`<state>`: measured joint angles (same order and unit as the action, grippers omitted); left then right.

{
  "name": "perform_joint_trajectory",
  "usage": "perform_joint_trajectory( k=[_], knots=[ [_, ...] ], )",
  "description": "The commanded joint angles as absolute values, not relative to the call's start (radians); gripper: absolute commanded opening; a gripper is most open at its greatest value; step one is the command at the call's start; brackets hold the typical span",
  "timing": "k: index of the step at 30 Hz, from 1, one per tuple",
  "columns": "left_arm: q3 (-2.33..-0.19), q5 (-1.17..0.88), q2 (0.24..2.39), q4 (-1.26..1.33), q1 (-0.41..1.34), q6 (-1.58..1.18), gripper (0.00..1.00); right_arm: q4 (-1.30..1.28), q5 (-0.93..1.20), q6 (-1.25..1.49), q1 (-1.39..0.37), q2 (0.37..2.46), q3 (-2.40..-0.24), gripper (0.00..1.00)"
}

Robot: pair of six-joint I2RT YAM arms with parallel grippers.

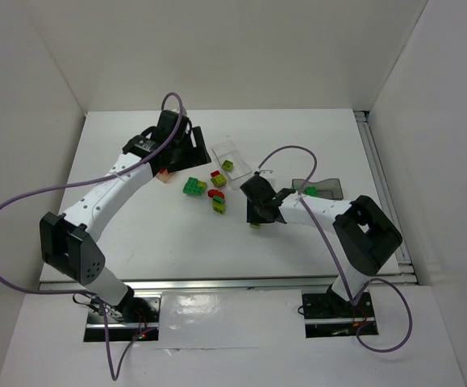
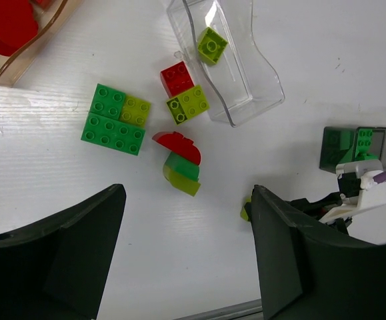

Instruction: Sort the legos into containers by color

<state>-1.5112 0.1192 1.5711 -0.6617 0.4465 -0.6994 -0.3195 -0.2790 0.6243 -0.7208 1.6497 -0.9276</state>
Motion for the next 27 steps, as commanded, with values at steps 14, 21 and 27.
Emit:
perform_joint_trajectory(
  k=[14,21,27],
  knots=[
    [-1.479,0.279,1.513,-0.722,0.437,-0.684,0.82,-0.399,-0.485,0.509,-0.741,1.724,-1.285,0.39],
    [-1.35,0.258,1.43,-0.723,0.399,-0.695,0.82,-0.371,-0.471,0.427,-0.67,1.939,-1.584,0.45],
    [-1.322,0.258,1.399,-0.723,0.377,-0.695,0.82,-0.479,-0.489,0.414,-0.649,2.108,-1.841,0.86]
  ],
)
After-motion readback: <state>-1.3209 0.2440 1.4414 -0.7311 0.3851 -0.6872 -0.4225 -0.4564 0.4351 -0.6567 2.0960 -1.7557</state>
